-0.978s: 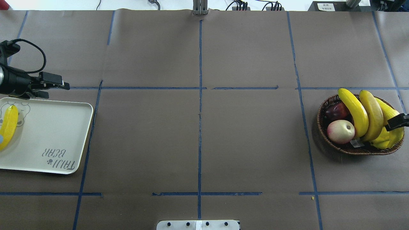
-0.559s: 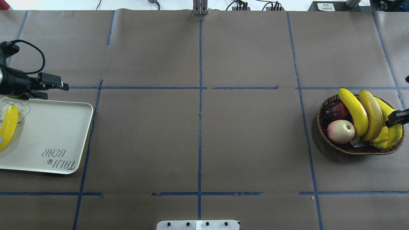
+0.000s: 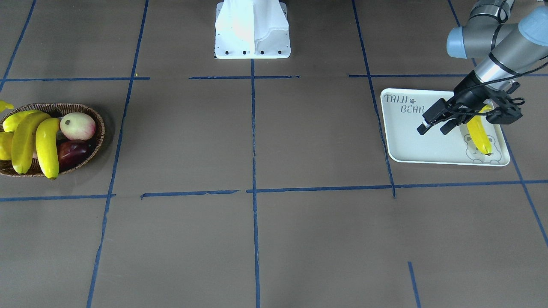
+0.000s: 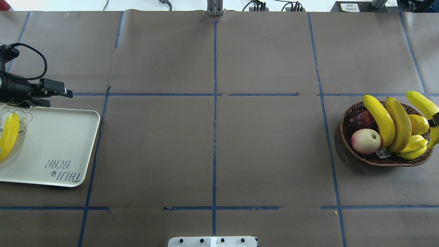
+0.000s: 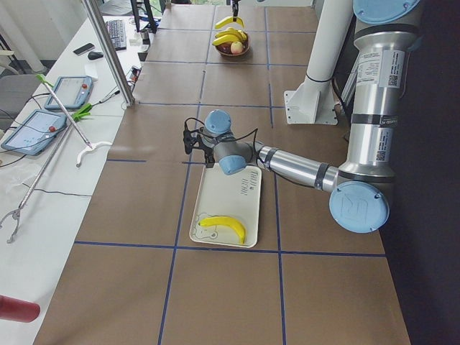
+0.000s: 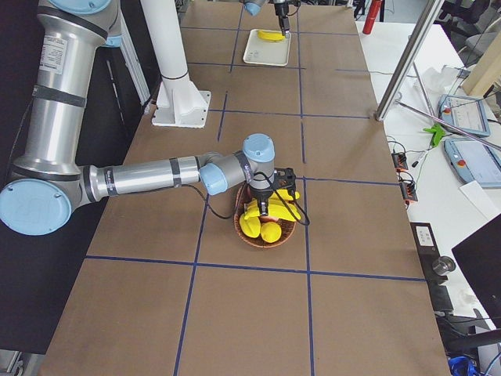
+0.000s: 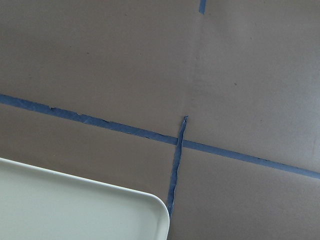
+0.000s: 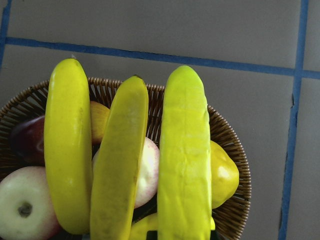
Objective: Transfer all bananas from basket to plate
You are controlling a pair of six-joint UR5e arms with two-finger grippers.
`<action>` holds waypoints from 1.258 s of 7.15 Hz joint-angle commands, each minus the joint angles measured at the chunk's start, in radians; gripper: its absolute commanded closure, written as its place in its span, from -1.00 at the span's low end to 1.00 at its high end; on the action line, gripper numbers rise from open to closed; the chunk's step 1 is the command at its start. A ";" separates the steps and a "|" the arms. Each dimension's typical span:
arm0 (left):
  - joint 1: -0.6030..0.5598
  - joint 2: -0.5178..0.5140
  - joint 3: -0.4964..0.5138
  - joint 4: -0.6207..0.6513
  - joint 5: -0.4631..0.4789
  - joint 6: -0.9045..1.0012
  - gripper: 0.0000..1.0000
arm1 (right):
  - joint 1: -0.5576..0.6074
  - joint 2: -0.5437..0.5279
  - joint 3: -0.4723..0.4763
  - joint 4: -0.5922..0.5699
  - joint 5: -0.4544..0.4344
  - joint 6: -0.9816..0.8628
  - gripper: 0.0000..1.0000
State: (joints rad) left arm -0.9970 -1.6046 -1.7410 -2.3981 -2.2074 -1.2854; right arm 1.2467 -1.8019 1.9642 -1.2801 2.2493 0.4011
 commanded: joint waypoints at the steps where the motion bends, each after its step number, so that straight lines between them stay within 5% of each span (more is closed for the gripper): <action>1: 0.003 -0.004 -0.003 0.000 -0.005 0.000 -1.00 | 0.080 0.034 0.096 -0.013 0.074 -0.007 1.00; 3: 0.012 -0.044 -0.005 0.003 -0.003 -0.059 -1.00 | -0.045 0.320 0.015 -0.001 0.226 0.400 1.00; 4: 0.036 -0.123 0.020 0.008 0.000 -0.160 -1.00 | -0.146 0.435 0.010 0.004 0.217 0.594 0.99; 5: 0.090 -0.173 0.029 0.007 0.006 -0.283 -0.99 | -0.261 0.564 -0.002 0.004 0.123 0.670 0.99; 8: 0.146 -0.357 0.050 -0.003 0.064 -0.618 -0.98 | -0.614 0.757 0.033 0.010 -0.366 0.939 0.97; 9: 0.146 -0.397 0.055 -0.004 0.081 -0.653 -0.98 | -0.704 0.757 0.012 0.150 -0.445 1.019 0.96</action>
State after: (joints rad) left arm -0.8569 -1.9443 -1.6950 -2.4002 -2.1426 -1.8705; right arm 0.6626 -1.0720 1.9870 -1.2329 1.9391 1.3268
